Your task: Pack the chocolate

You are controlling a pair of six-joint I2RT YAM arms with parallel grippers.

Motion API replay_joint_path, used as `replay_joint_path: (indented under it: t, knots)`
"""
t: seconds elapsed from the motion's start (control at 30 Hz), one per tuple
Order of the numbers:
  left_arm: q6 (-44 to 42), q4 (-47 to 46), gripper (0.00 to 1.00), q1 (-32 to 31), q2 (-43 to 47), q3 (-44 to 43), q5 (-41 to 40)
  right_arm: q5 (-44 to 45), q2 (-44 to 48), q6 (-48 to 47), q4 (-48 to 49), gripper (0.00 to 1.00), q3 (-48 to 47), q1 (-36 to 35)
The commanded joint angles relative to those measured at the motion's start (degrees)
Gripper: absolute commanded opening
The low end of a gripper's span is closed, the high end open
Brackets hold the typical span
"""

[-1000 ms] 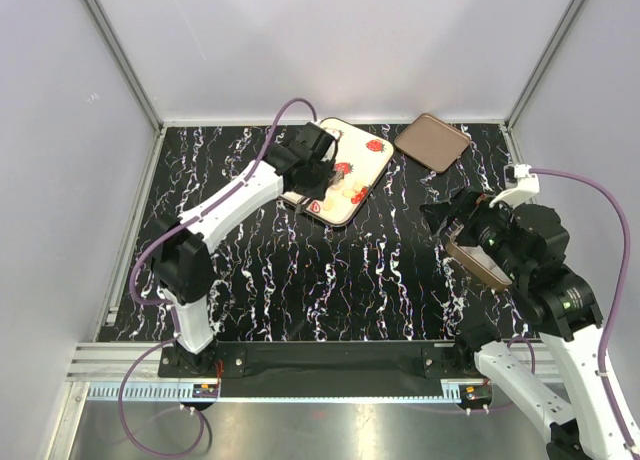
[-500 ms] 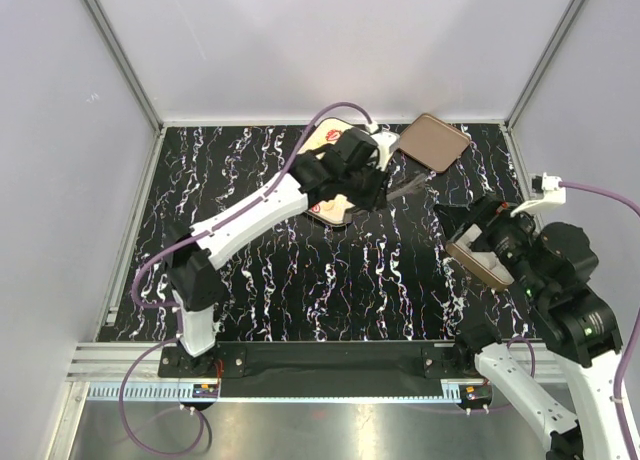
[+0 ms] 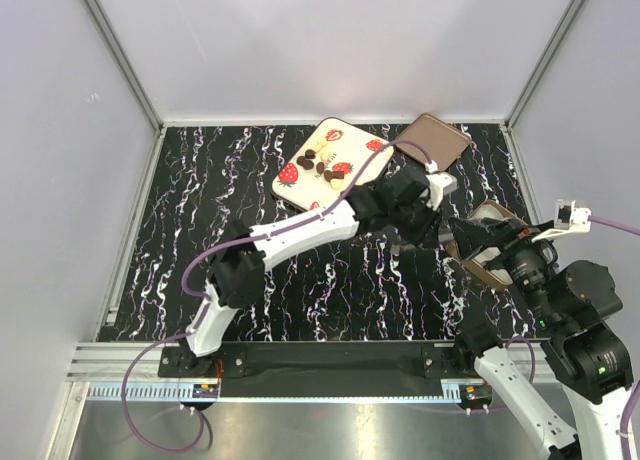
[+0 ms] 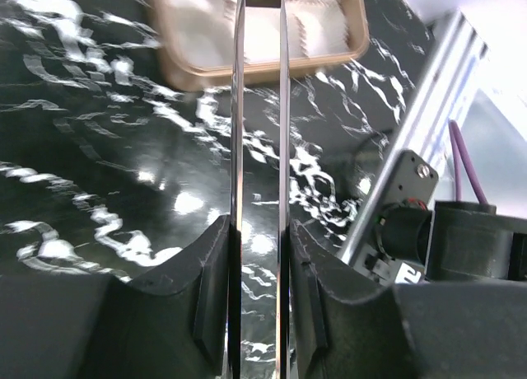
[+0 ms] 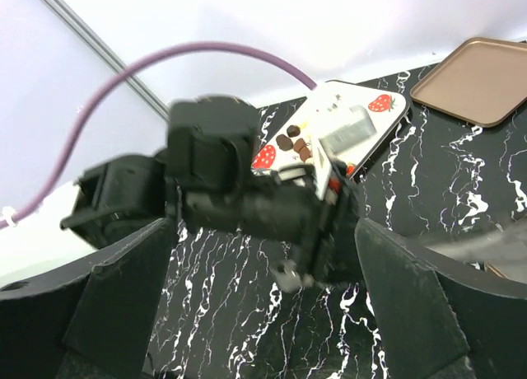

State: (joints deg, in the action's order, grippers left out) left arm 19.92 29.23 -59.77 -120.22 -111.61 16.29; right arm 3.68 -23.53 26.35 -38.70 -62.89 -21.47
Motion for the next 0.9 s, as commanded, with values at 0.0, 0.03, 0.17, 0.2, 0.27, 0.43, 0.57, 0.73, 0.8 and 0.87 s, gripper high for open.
replay_joint_path:
  t: [0.0,0.03,0.17,0.2,0.27,0.43,0.57,0.73,0.8,0.87]
  knots:
    - [-1.29,-7.51,0.27,-2.72,-0.27,-2.65,2.34,1.59,0.15,-0.16,2.05,0.99,0.32,0.12]
    - [-1.55,-8.13,0.27,-3.51,-0.45,-1.86,2.34,1.42,0.06,-0.24,2.13,0.99,0.40,0.12]
    - [-2.34,-10.25,0.27,-5.62,-2.20,-2.03,2.69,1.15,0.24,0.19,2.66,0.99,0.67,0.12]
    - [-2.61,-10.77,0.27,-6.32,-2.99,-2.12,2.60,1.06,0.41,0.19,2.66,0.99,0.84,0.12]
    - [-2.96,-10.69,0.27,-6.94,-4.05,-3.26,1.90,0.89,0.59,0.37,2.66,0.99,0.93,0.12]
    - [-2.87,-10.51,0.27,-7.56,-7.57,-5.81,1.55,0.97,1.29,0.20,2.05,0.99,1.02,0.12]
    - [-2.87,-12.53,0.28,-7.56,-9.23,-5.99,1.63,1.15,1.99,0.02,1.87,0.99,1.28,0.12]
    - [-3.49,-13.85,0.29,-7.82,-10.64,-6.25,1.72,1.06,1.91,-0.42,1.96,0.99,1.28,0.12]
    - [-3.66,-13.94,0.29,-7.73,-11.26,-6.68,1.72,1.15,1.82,-0.60,2.13,0.99,1.37,0.12]
    - [-3.75,-13.77,0.29,-7.82,-11.52,-6.78,1.99,1.33,1.82,-0.68,2.13,0.99,1.37,0.12]
